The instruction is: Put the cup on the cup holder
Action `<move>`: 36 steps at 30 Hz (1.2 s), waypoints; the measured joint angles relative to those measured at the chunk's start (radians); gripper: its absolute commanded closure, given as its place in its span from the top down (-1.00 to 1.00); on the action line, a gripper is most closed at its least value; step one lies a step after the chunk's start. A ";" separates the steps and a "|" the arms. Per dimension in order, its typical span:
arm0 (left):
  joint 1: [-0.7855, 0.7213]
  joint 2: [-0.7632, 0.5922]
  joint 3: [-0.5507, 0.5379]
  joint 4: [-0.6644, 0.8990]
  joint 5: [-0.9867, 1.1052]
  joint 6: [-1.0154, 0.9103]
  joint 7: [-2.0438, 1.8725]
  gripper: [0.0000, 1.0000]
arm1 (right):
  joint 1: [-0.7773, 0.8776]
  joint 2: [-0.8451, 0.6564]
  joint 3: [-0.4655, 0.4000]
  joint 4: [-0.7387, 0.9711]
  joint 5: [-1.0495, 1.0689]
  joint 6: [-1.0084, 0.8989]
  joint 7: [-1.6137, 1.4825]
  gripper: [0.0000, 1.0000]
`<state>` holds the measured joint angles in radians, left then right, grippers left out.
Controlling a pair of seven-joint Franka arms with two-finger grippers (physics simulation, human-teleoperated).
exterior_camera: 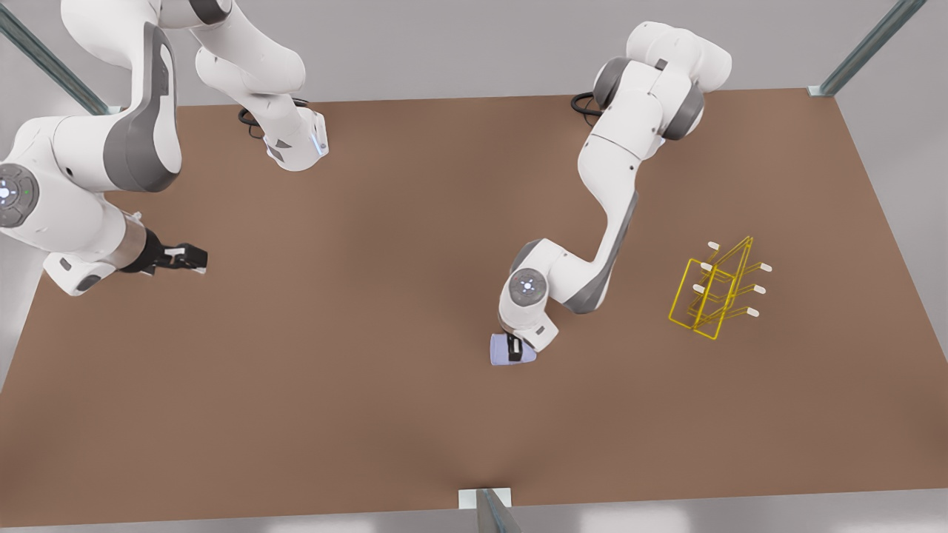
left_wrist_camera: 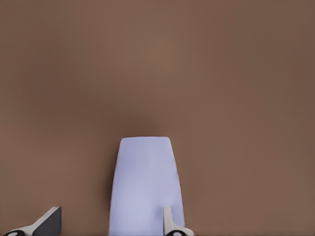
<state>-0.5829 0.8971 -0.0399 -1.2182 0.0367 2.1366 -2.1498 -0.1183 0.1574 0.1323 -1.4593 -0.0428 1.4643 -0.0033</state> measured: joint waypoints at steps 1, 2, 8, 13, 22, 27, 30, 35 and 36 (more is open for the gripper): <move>0.000 0.001 0.000 0.004 0.001 0.003 -0.002 1.00 | -0.004 0.000 0.000 0.000 -0.001 -0.011 -0.007 1.00; 0.001 0.001 0.000 0.008 0.002 0.005 -0.003 1.00 | -0.007 0.001 -0.001 0.000 -0.001 -0.020 -0.014 1.00; 0.000 0.022 0.002 0.034 0.030 0.024 -0.008 1.00 | -0.018 0.006 -0.013 0.000 -0.021 -0.049 -0.050 1.00; -0.014 0.042 0.002 0.036 0.071 0.043 -0.011 1.00 | -0.017 0.008 -0.013 -0.002 -0.027 -0.061 -0.071 1.00; -0.009 0.055 0.004 0.041 0.096 0.071 -0.010 1.00 | -0.010 0.006 -0.012 0.000 -0.037 -0.076 -0.097 1.00; -0.006 0.061 0.005 0.043 0.095 0.071 -0.021 1.00 | -0.014 0.007 -0.010 0.000 -0.057 -0.079 -0.106 1.00; -0.010 0.073 0.019 0.059 0.094 0.074 -0.028 1.00 | -0.015 0.008 -0.010 0.000 -0.061 -0.079 -0.110 1.00; -0.014 0.082 0.023 0.071 0.095 0.078 -0.035 1.00 | -0.017 0.009 -0.013 0.026 -0.064 -0.082 -0.115 1.00; -0.014 0.085 0.024 0.071 0.096 0.079 -0.036 1.00 | -0.017 0.012 -0.013 0.026 -0.064 -0.083 -0.116 1.00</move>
<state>-0.5967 0.9824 -0.0159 -1.1469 0.1323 2.2152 -2.1860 -0.1355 0.1698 0.1196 -1.4330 -0.1069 1.3817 -0.1195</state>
